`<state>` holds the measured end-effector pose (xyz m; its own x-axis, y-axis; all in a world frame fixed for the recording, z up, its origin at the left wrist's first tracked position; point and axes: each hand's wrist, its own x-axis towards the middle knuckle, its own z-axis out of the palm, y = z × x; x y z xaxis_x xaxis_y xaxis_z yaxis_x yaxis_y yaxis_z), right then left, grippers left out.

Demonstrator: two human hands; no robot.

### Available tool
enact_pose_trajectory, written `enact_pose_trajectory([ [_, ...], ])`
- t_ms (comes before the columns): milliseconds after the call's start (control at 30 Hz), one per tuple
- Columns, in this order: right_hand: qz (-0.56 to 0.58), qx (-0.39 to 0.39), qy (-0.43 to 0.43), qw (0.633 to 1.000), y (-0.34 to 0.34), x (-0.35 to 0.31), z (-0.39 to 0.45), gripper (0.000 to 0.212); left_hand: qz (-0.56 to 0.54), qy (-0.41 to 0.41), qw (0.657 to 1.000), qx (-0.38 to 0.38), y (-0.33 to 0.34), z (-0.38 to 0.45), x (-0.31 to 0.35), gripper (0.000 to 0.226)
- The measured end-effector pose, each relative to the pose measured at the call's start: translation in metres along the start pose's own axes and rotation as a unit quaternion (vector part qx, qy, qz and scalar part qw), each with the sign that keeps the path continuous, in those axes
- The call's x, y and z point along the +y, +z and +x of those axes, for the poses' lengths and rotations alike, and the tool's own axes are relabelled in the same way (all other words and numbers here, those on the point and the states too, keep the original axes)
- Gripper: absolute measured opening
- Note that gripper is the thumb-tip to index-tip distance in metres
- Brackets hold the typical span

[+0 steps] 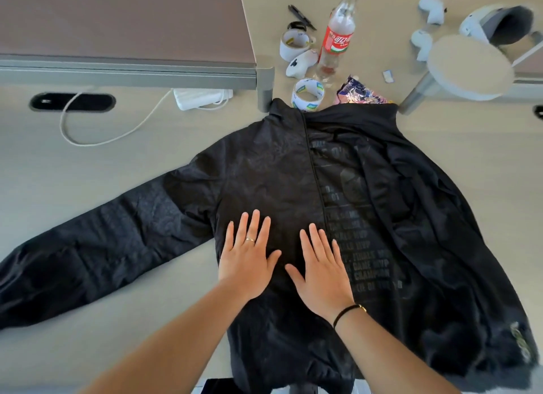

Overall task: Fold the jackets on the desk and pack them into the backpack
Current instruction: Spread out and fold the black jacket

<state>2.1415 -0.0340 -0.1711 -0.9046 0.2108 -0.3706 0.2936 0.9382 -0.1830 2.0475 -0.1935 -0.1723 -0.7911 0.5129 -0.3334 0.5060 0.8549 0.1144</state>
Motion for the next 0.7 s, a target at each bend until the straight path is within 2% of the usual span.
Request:
enact_pose_trajectory([
  [133, 0.014, -0.002, -0.008, 1.0, 0.019, 0.03, -0.069, 0.073, -0.065, -0.072, 0.995, 0.035, 0.026, -0.073, 0.015, 0.074],
  [267, 0.031, -0.008, -0.012, 0.999, 0.038, 0.055, -0.131, 0.062, -0.178, -0.181, 0.967, 0.024, 0.047, -0.143, 0.041, 0.076],
  [467, 0.148, -0.002, 0.008, 0.989, 0.042, 0.046, -0.173, 0.056, -0.285, -0.218, 0.932, 0.06, 0.05, -0.204, 0.076, 0.072],
  [600, 0.283, -0.01, 0.056, 0.957, 0.033, 0.036, -0.187, 0.043, -0.387, -0.256, 0.881, 0.088, 0.045, -0.219, 0.087, 0.079],
  [700, 0.337, -0.037, 0.058, 0.939, 0.026, 0.034, -0.188, 0.028, -0.459, -0.324, 0.824, 0.075, 0.047, -0.222, 0.086, 0.088],
])
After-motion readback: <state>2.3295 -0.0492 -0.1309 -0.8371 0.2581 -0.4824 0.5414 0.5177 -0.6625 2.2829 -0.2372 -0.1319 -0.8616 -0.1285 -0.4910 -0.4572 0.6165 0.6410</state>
